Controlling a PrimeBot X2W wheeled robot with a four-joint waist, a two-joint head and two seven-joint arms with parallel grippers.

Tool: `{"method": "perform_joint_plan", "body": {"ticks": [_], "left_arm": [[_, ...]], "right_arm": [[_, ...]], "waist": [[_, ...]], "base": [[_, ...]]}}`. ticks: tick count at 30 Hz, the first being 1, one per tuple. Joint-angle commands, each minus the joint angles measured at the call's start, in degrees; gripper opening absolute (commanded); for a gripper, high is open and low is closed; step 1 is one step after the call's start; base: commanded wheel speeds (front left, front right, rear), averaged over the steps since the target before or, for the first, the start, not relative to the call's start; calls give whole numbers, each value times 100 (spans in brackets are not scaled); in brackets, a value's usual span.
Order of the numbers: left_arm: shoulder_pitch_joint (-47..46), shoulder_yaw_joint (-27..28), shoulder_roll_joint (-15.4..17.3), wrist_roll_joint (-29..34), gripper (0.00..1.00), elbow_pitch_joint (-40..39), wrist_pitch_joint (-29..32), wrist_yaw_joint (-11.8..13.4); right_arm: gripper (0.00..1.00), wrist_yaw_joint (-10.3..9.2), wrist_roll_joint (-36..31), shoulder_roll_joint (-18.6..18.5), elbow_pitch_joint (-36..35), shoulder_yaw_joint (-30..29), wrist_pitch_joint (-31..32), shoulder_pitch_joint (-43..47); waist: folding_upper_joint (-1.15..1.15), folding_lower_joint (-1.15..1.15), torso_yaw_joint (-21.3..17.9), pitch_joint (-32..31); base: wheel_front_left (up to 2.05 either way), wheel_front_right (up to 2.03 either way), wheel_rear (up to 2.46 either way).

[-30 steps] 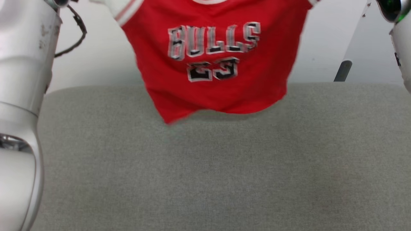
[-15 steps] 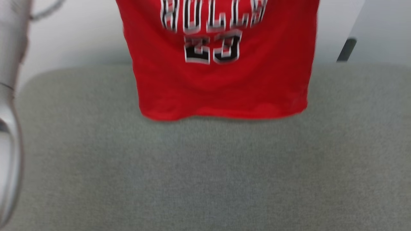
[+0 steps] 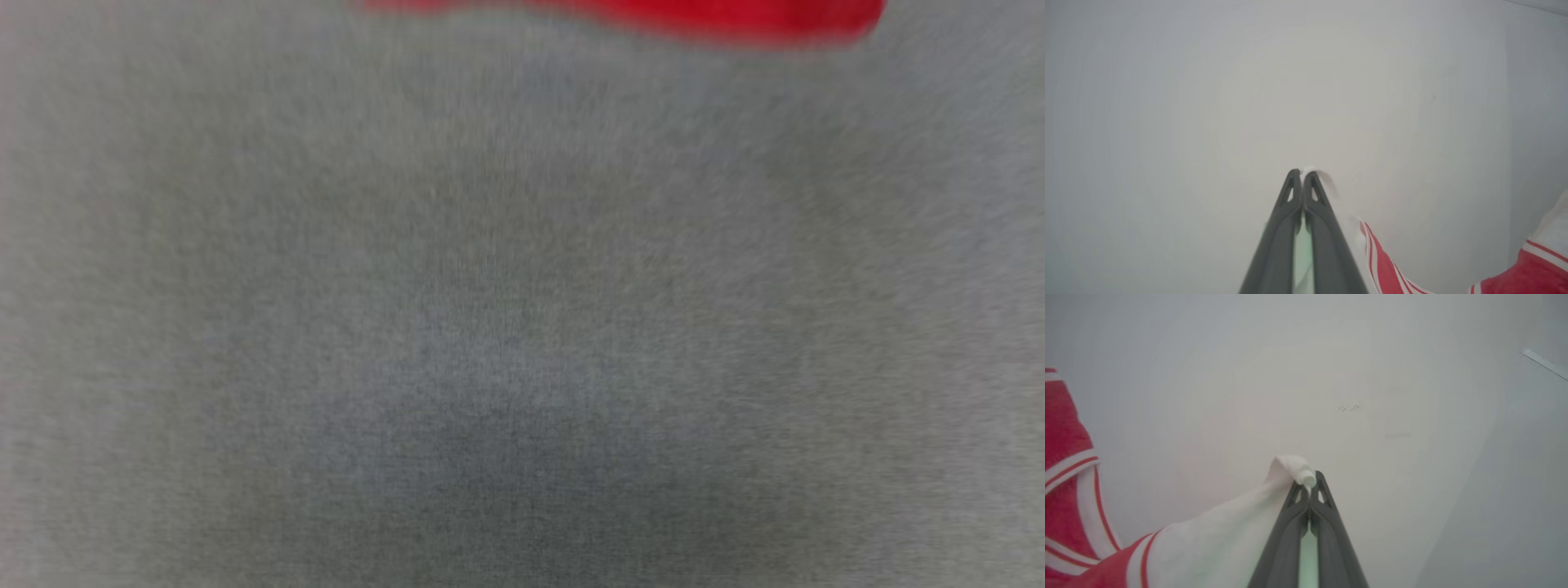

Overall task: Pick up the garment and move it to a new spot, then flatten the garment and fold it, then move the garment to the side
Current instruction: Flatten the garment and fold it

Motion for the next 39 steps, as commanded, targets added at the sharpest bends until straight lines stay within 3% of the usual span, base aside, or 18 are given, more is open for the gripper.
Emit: {"method": "perform_joint_plan", "body": {"ticks": [1,6,10,14,19,27,32,36,39], "left_arm": [[-93,20,0,25,0,-28,-77,-7],[-575,291,15,-29,0,-182,-384,-152],[-608,659,182,132,0,-702,-417,-238],[-24,1122,198,277,0,-1037,-401,-253],[708,1479,146,577,0,-1190,-404,-324],[1573,1597,37,647,0,-917,-405,-469],[2505,1085,63,442,0,-634,-82,-495],[3478,580,156,23,0,-990,340,-495],[4430,303,408,-317,0,-1336,446,-487]], "right_arm": [[0,-4,-113,52,-109,-70,-23,-19],[0,-5,-1334,163,-1505,-895,-15,261],[0,-5,-1836,295,-2097,-1171,-16,463],[0,-5,-2035,402,-2109,-1266,-16,654],[0,-5,-2004,480,-1933,-1246,-18,1001],[0,-6,-1193,113,-1817,-765,-18,1522],[0,-5,-351,-206,-1614,-225,-18,2361],[0,-5,456,-598,-1631,159,-18,3254],[0,-5,1087,-837,-1824,386,8,4205]], "waist": [[0,0,213,1177],[0,0,396,1882],[0,0,529,2395],[0,0,638,2700],[0,0,772,2653],[0,0,954,1980],[0,0,904,1119],[0,0,976,478],[0,0,945,-70]], "base": [[0,0,0],[0,0,0],[0,0,0],[0,0,0],[0,0,0],[0,0,0],[0,0,0],[0,0,0],[0,0,0]]}}
